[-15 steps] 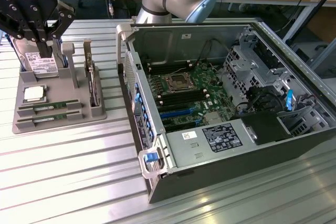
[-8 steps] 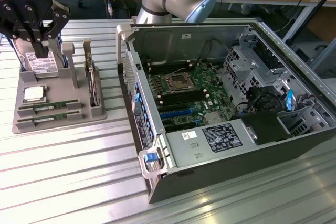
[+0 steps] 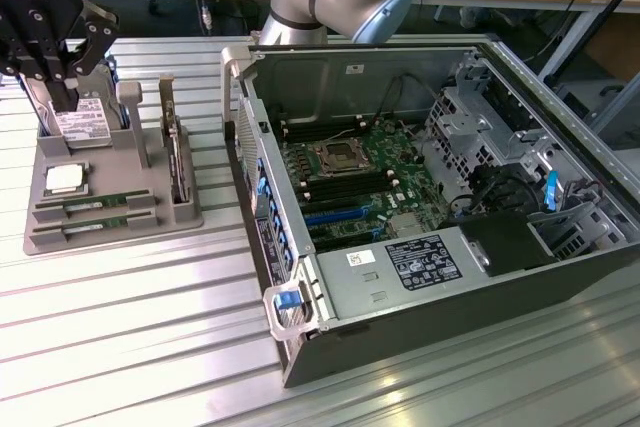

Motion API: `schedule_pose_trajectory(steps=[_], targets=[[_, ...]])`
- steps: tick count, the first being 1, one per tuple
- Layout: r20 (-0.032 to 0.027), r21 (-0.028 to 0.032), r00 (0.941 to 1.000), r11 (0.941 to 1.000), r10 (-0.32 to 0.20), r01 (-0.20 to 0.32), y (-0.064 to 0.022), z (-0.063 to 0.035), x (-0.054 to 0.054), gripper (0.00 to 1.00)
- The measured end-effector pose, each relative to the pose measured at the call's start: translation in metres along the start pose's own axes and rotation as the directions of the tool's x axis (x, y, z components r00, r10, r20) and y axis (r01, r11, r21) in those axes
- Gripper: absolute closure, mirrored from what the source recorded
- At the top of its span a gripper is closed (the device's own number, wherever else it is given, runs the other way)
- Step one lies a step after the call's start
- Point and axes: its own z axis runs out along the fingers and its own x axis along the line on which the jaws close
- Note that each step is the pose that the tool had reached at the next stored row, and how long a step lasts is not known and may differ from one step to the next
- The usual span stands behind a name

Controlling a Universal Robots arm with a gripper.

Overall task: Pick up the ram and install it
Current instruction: 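Reach for the ram, then pick up the ram and move it above insertion slot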

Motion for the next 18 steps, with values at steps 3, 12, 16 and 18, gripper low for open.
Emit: schedule_pose_trajectory(steps=[3, 12, 16, 18], targets=[[0.0, 0.0, 1.0, 1.0, 0.0, 0.0, 0.0, 0.0, 0.0001, 0.89], [0.0, 0.0, 1.0, 1.0, 0.0, 0.0, 0.0, 0.0, 0.0001, 0.89], [-0.0003, -0.0002, 1.0, 1.0, -0.008, 0.008, 0.0, 0.0, 0.0001, 0.89], [-0.0009, -0.0006, 0.9998, 0.9998, -0.022, 0.022, 0.0, 0.0, 0.0001, 0.89]])
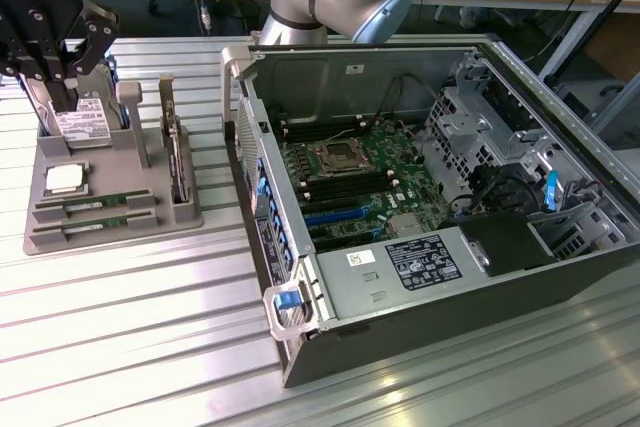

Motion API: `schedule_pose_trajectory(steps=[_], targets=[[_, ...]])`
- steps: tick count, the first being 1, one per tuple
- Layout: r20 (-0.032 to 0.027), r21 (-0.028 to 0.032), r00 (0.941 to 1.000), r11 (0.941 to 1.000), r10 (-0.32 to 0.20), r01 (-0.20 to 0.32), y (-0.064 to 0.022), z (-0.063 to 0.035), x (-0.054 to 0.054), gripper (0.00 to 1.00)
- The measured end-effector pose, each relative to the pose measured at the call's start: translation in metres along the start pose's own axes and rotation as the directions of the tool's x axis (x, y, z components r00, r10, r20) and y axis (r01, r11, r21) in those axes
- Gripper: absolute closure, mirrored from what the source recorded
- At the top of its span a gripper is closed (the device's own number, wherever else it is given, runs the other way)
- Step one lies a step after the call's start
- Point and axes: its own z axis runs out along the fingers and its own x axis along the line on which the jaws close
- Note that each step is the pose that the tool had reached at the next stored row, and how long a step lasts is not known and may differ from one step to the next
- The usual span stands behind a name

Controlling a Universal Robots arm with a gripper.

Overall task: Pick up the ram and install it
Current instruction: 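Pick up the ram and move it above insertion slot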

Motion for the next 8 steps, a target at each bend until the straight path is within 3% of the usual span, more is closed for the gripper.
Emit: schedule_pose_trajectory(steps=[8], targets=[[-0.0048, -0.003, 0.9939, 0.9939, -0.11, 0.11, 0.0, 0.0, 0.0, 0.89]])
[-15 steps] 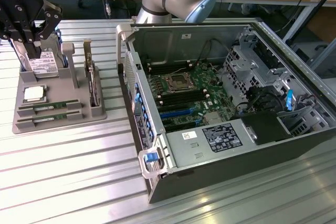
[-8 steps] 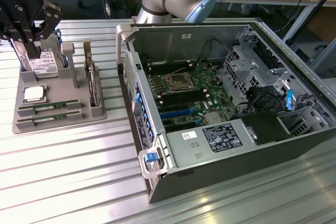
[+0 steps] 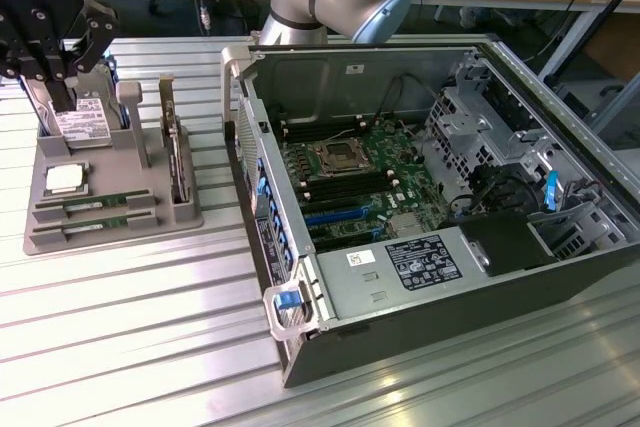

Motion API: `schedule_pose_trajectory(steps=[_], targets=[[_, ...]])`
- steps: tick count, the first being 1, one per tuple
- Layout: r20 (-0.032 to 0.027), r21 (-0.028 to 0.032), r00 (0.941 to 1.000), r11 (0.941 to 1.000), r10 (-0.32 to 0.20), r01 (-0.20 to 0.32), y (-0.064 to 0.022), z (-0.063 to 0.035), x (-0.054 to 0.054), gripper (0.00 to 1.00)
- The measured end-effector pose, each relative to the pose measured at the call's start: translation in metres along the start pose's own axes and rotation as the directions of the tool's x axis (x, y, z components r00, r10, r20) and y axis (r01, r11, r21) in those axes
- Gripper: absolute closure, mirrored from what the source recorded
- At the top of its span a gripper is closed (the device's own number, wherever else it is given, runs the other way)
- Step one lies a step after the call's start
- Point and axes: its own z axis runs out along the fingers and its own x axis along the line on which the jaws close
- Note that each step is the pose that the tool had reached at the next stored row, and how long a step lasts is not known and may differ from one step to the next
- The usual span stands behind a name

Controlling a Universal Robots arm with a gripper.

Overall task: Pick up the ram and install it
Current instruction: 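Pick up the ram and move it above insertion slot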

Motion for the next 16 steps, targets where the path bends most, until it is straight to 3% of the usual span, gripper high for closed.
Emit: schedule_pose_trajectory(steps=[5, 7, 14, 16], targets=[[-0.0019, -0.0011, 0.999, 0.999, -0.044, 0.044, 0.0, 0.0, 0.0, 0.89], [-0.0035, -0.0021, 0.9967, 0.9968, -0.081, 0.081, 0.0, 0.0, 0.0, 0.89], [-0.0057, -0.0036, 0.9913, 0.9913, -0.132, 0.132, 0.0, 0.0, 0.0, 0.89], [-0.0068, -0.0045, 0.9869, 0.9869, -0.161, 0.161, 0.0, 0.0, 0.0, 0.89]])
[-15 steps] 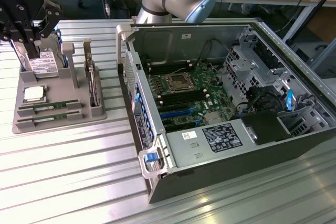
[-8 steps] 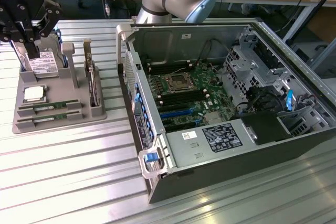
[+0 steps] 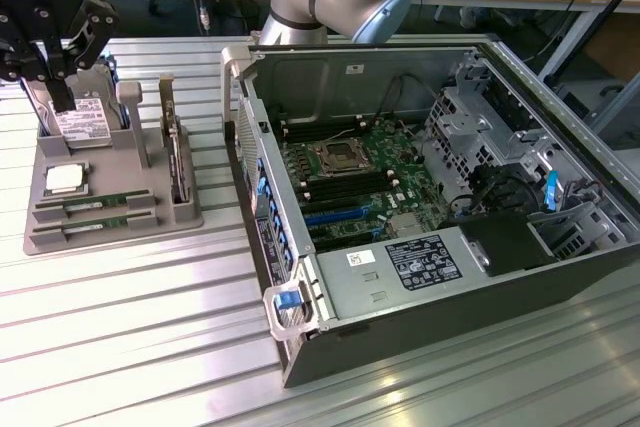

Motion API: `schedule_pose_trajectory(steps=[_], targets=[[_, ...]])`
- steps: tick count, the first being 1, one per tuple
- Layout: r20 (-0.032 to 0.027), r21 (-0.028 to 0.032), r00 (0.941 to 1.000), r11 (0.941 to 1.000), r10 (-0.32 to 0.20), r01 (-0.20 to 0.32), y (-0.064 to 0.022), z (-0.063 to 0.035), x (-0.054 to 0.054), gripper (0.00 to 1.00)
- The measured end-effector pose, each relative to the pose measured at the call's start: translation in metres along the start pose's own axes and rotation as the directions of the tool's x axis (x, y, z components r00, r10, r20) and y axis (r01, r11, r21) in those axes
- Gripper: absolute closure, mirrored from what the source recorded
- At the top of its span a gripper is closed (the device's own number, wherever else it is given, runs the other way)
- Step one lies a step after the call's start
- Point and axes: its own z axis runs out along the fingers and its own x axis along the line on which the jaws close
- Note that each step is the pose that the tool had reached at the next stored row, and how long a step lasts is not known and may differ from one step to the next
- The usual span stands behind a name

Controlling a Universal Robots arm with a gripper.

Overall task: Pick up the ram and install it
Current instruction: 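Pick up the ram and move it above insertion slot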

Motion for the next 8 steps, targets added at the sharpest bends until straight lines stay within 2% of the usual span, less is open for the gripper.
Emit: schedule_pose_trajectory(steps=[8], targets=[[-0.0039, -0.0024, 0.996, 0.996, -0.089, 0.089, 0.0, 0.0, 0.0, 0.89]])
